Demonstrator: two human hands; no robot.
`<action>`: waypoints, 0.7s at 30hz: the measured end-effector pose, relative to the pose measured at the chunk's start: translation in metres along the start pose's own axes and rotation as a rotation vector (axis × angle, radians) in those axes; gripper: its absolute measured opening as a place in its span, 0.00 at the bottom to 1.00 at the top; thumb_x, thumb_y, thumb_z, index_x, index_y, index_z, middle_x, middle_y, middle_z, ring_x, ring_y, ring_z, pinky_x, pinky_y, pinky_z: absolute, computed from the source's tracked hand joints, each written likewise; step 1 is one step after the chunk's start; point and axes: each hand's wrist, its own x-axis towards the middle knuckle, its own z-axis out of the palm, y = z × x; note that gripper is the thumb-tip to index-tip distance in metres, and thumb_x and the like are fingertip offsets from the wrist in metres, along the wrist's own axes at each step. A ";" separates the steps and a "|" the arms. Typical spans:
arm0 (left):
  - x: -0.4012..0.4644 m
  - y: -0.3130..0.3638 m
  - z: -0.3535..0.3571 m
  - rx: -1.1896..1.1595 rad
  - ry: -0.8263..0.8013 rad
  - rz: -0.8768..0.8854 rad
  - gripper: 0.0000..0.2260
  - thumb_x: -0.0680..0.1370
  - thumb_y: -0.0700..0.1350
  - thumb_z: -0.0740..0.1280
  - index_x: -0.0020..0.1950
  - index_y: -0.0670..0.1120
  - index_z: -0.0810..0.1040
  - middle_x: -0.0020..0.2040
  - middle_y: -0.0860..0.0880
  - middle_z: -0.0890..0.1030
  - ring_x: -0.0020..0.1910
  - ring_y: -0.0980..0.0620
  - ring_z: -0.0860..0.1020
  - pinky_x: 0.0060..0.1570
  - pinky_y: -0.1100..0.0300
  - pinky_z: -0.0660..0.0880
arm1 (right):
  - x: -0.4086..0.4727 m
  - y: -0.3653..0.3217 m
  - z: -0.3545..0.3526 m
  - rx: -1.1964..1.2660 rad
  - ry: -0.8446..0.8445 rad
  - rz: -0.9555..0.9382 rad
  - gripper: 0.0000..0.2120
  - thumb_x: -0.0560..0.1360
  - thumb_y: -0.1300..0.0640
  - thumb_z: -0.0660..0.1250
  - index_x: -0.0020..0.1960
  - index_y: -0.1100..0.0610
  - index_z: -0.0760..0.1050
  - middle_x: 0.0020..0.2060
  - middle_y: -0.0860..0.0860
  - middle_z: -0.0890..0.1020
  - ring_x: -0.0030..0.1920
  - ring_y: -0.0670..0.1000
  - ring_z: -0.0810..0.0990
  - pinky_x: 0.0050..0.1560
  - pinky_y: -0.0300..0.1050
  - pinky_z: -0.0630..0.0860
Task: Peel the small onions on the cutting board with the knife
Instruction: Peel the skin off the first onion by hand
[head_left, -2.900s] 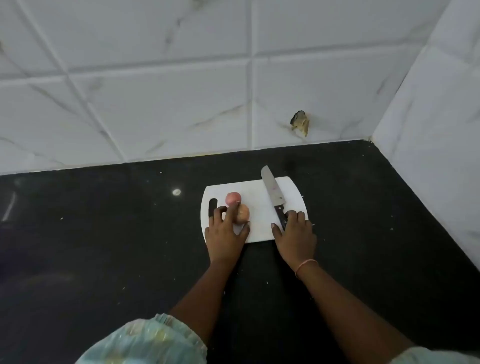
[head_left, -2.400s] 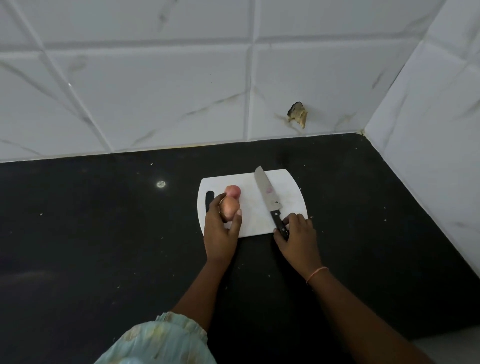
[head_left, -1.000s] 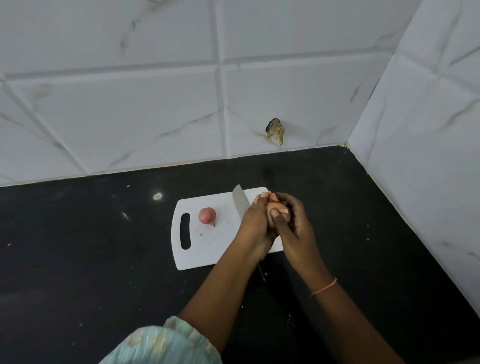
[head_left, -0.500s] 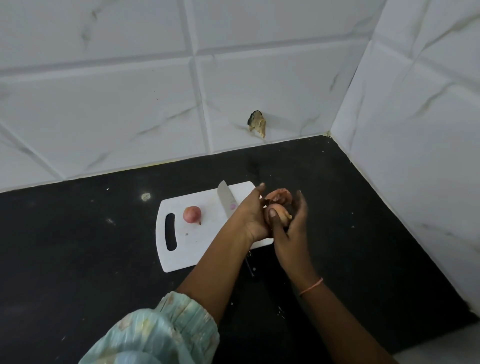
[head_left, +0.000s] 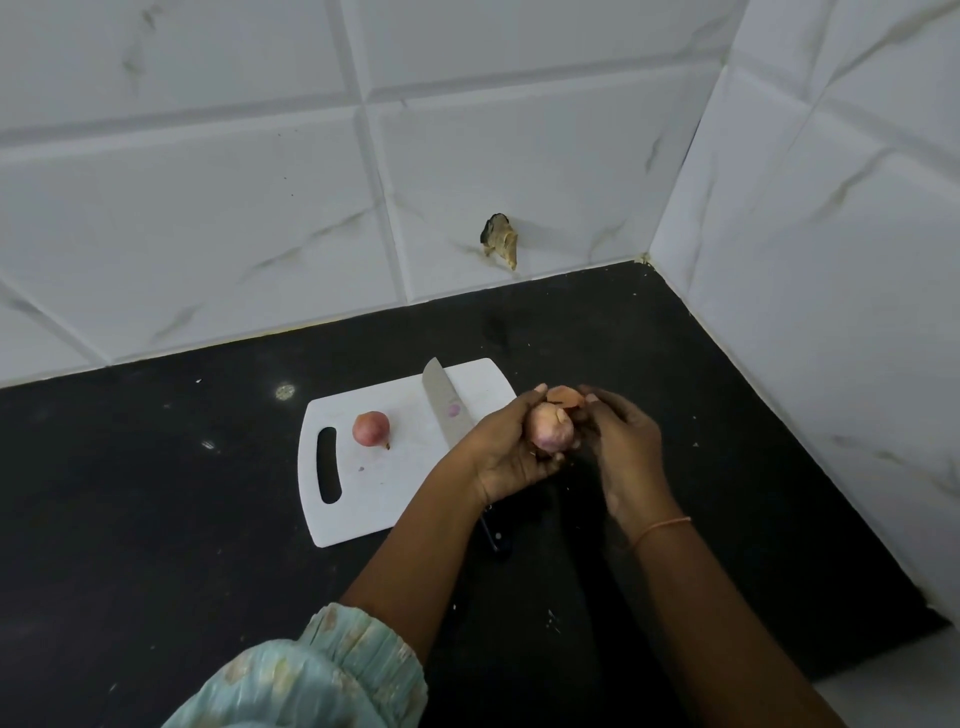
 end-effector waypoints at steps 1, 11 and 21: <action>0.000 0.000 -0.001 -0.017 0.005 0.004 0.11 0.82 0.53 0.62 0.54 0.46 0.78 0.45 0.43 0.83 0.39 0.48 0.81 0.31 0.61 0.76 | 0.003 0.001 -0.002 -0.031 0.039 -0.022 0.07 0.78 0.62 0.65 0.53 0.57 0.81 0.50 0.55 0.85 0.53 0.54 0.83 0.58 0.52 0.79; -0.004 -0.003 -0.005 -0.100 -0.017 0.223 0.11 0.83 0.50 0.61 0.55 0.44 0.77 0.41 0.45 0.80 0.31 0.53 0.75 0.27 0.64 0.71 | -0.007 -0.006 -0.007 -0.681 -0.087 -0.395 0.24 0.80 0.43 0.58 0.72 0.52 0.66 0.67 0.51 0.71 0.62 0.48 0.75 0.55 0.39 0.70; -0.017 -0.002 -0.006 0.171 0.190 0.436 0.22 0.85 0.59 0.53 0.56 0.46 0.81 0.47 0.45 0.86 0.48 0.50 0.84 0.47 0.58 0.79 | -0.041 0.003 0.031 -0.252 -0.468 -0.454 0.13 0.80 0.49 0.61 0.64 0.42 0.67 0.61 0.44 0.75 0.61 0.41 0.75 0.57 0.35 0.75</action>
